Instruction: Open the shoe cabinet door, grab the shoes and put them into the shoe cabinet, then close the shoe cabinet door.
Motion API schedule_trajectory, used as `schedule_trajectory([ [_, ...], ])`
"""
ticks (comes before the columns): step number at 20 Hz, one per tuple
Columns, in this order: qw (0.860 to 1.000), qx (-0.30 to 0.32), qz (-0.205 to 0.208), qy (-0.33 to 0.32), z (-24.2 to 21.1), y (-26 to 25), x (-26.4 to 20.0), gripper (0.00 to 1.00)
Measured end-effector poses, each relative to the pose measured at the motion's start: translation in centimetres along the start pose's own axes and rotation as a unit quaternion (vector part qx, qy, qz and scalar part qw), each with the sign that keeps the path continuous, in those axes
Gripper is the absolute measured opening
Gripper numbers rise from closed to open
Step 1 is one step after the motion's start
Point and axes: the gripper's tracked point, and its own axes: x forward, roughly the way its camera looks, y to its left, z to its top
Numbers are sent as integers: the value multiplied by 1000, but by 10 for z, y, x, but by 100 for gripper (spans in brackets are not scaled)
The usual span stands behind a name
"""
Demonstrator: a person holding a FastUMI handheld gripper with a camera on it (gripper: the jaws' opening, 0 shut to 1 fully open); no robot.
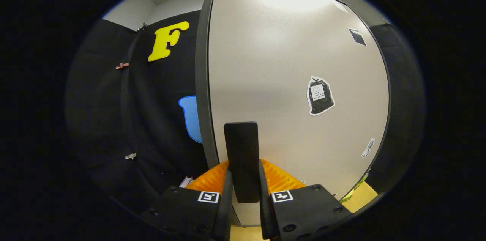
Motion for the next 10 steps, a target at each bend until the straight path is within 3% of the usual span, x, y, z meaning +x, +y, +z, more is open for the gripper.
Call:
schedule_trajectory([
  [5,1000,6,-1,1,-1,-1,0,35],
  [6,1000,8,1,2,-1,0,0,22],
  [10,1000,-8,13,2,-1,-1,-4,22],
])
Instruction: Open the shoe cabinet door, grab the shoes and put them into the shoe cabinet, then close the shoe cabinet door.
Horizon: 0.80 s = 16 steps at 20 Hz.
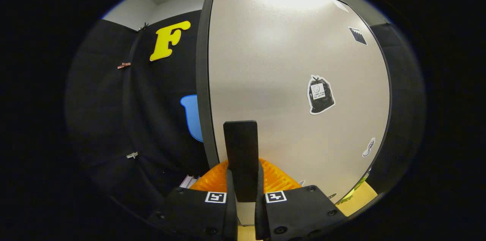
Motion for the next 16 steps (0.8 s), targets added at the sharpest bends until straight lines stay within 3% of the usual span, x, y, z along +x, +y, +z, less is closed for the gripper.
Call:
schedule_trajectory([
  [6,999,21,33,10,2,1,-20,22],
  [16,994,26,107,11,2,-16,-95,22],
])
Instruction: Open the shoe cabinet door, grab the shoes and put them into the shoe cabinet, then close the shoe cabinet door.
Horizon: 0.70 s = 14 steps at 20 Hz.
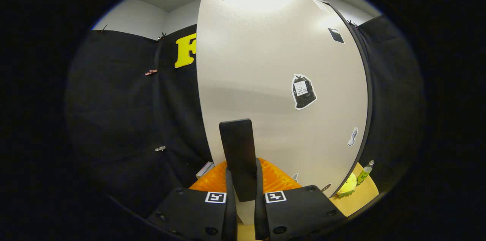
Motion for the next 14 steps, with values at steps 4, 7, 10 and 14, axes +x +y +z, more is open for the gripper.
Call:
schedule_trajectory([
  [4,999,-6,30,7,0,-16,-42,22],
  [7,999,-9,42,9,2,-39,-71,22],
  [10,999,-7,48,7,4,-62,-97,22],
  [14,999,8,41,11,5,-88,-119,21],
])
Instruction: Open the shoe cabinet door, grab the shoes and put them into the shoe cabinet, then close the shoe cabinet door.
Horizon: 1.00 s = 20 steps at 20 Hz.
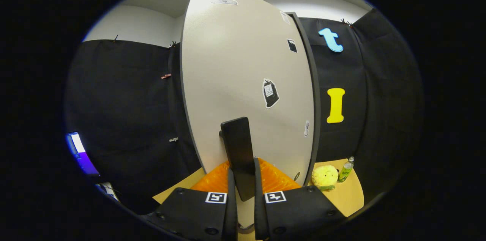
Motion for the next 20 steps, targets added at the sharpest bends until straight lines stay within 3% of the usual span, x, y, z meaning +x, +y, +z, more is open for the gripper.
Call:
schedule_trajectory([
  [9,996,23,-89,-13,8,-67,-35,21],
  [13,991,28,-130,-17,10,-93,-44,15],
  [20,988,33,-153,-17,8,-119,-65,15],
])
